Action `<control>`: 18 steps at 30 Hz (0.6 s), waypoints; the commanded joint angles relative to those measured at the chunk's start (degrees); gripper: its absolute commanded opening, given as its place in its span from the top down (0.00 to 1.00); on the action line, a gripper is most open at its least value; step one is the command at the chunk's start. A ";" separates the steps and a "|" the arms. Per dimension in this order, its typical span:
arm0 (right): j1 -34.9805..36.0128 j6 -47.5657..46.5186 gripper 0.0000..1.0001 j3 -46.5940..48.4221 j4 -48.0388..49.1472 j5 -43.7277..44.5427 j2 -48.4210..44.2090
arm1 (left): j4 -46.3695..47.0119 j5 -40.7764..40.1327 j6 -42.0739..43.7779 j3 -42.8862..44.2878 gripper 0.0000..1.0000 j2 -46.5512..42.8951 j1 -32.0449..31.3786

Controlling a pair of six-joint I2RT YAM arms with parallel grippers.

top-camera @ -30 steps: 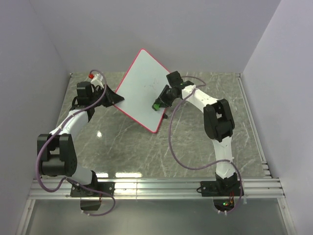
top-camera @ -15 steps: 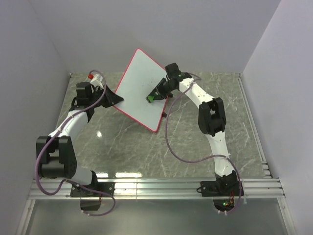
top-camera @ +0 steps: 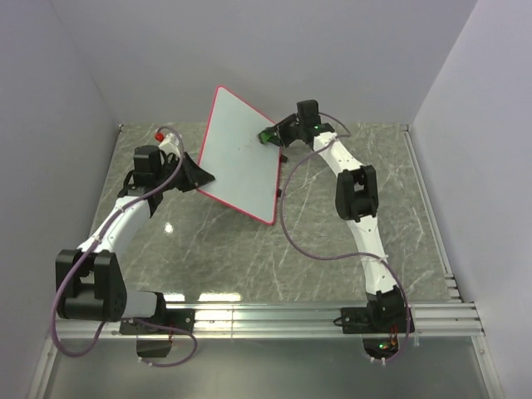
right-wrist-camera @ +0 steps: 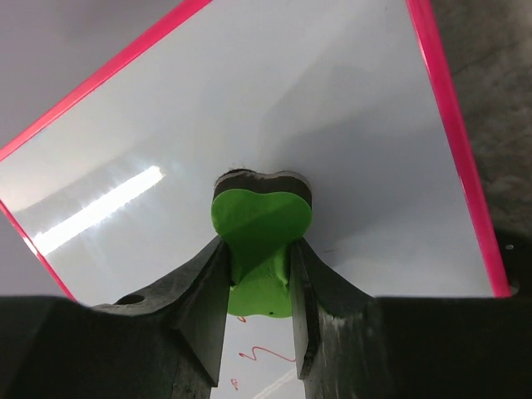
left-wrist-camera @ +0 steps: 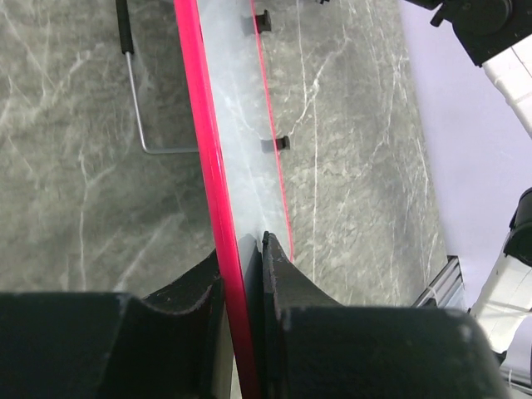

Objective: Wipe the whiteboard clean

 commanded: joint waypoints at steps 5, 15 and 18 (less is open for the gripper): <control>5.20 -6.72 1.00 -10.23 -0.27 -3.97 -5.01 | -2.30 3.89 6.62 -9.35 1.00 -4.63 -4.42; 11.70 -24.29 1.00 -24.68 -13.89 -5.48 -17.07 | -4.66 3.80 9.87 -8.13 1.00 -0.33 -4.42; 13.11 -25.36 1.00 -22.23 -16.80 -4.95 -16.81 | -6.24 3.02 10.75 -7.78 1.00 0.38 -5.12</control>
